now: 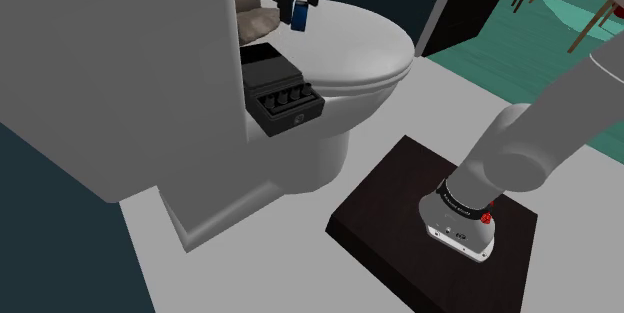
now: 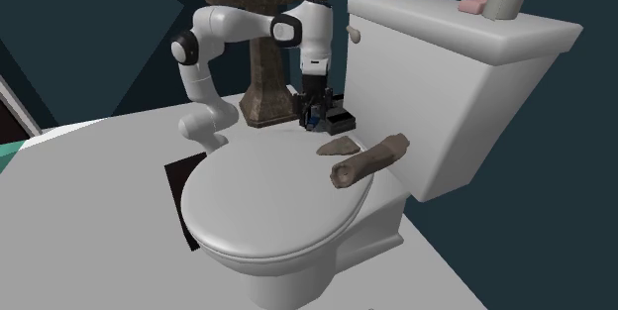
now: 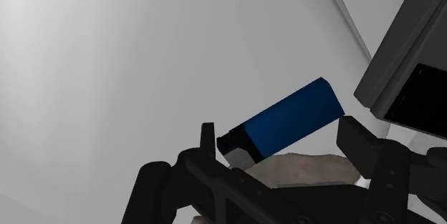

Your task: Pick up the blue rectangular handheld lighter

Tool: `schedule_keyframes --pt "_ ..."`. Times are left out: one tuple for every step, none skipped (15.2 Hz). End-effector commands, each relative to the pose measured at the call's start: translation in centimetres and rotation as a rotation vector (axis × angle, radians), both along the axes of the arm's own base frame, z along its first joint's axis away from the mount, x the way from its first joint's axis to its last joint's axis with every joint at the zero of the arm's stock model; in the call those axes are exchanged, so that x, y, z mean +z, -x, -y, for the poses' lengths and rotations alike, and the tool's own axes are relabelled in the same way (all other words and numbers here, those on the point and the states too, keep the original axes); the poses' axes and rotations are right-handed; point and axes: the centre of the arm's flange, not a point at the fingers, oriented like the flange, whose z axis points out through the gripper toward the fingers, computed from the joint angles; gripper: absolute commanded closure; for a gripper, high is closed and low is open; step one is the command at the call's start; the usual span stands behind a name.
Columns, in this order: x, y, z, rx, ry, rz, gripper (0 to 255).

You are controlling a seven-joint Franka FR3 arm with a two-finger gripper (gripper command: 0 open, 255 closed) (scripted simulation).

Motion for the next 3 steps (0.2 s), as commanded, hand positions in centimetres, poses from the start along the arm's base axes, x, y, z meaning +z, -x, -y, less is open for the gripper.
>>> schedule_keyframes --pt "0.94 0.01 0.05 0.000 0.000 0.000 255" --pt "1.02 0.01 0.06 0.000 0.000 0.000 255" --pt "1.02 0.01 0.05 0.000 0.000 0.000 255"
